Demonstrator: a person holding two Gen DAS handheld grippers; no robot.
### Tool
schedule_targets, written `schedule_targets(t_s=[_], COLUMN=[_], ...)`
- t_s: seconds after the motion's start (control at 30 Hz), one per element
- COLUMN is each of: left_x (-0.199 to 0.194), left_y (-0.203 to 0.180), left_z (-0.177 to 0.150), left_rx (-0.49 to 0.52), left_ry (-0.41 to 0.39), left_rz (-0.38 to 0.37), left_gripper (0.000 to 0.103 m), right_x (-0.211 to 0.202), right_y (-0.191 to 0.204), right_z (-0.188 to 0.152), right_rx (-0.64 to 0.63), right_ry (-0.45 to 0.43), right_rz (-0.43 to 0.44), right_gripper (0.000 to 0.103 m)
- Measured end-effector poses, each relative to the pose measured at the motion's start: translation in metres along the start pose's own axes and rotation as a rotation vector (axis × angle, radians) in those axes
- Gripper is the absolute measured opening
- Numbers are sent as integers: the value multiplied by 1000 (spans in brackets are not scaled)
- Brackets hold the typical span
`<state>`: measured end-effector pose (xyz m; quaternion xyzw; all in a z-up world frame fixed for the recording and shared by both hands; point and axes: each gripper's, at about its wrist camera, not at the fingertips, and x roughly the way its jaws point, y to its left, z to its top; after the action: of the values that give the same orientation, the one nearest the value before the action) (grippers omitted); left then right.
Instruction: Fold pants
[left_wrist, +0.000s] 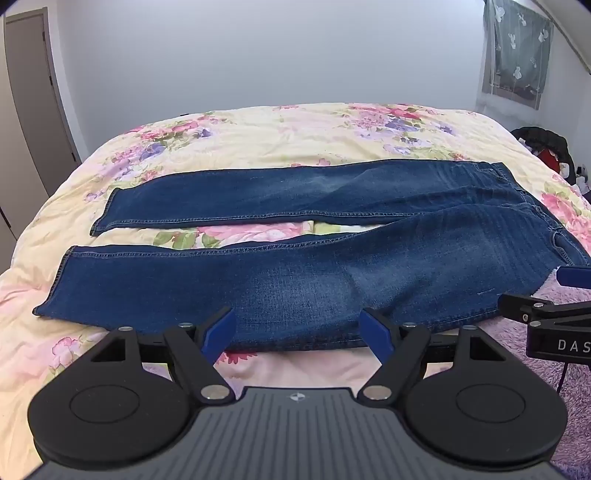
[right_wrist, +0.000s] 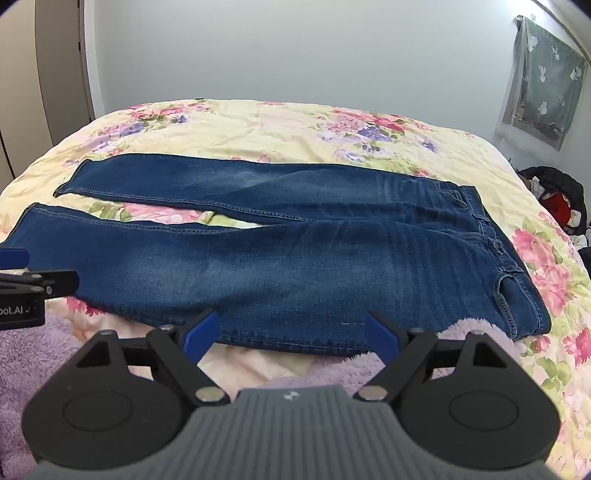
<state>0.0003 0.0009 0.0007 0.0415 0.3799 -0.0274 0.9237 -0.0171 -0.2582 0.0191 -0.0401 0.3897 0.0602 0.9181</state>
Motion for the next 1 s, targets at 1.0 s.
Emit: schedule_targets(t_s=[1.0], left_x=[-4], left_y=[1], left_z=[-6], left_rx=[-19], left_ry=[-14], left_rz=[-16], left_gripper=[85], right_x=[-3], right_y=[4], right_z=[0], right_rx=[-13], right_ry=[-4], right_rz=[-4], right_gripper=[82])
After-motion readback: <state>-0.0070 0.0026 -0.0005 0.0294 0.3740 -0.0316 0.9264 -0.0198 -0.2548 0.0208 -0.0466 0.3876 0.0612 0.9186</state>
